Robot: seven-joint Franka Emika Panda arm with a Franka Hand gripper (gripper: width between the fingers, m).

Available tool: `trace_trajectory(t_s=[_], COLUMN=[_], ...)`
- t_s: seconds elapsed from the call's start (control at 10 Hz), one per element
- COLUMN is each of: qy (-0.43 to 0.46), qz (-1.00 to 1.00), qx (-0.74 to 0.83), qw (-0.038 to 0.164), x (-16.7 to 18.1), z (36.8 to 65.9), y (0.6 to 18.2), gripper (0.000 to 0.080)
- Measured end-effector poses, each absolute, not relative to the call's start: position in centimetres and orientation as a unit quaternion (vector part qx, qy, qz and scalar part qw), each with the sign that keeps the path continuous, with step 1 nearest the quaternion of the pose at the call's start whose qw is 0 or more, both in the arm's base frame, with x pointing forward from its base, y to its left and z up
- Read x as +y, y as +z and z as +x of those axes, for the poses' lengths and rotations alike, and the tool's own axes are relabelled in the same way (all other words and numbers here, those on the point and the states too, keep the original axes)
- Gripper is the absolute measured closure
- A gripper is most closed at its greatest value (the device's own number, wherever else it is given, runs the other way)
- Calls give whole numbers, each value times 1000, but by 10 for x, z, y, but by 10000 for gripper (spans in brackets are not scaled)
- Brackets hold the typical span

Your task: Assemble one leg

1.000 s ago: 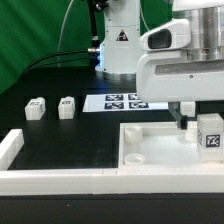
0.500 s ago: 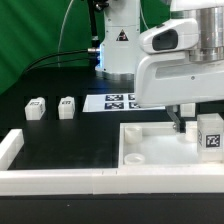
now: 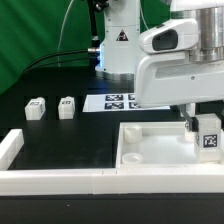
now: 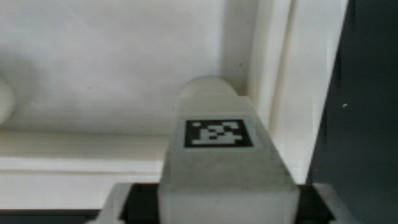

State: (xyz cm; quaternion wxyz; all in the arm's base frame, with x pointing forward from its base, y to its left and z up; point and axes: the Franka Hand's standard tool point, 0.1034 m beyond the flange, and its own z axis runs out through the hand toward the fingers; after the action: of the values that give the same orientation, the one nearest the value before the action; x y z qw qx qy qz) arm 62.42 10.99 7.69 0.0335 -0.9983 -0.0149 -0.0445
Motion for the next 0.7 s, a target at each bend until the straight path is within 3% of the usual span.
trace_trajectory(t_s=[0.3,0.7], qy=[-43,-36], qz=[-998,-960], qx=[38,273], qw=[37,54], x=[110,110], z=[624,623], y=[77,76], gripper=[508,507])
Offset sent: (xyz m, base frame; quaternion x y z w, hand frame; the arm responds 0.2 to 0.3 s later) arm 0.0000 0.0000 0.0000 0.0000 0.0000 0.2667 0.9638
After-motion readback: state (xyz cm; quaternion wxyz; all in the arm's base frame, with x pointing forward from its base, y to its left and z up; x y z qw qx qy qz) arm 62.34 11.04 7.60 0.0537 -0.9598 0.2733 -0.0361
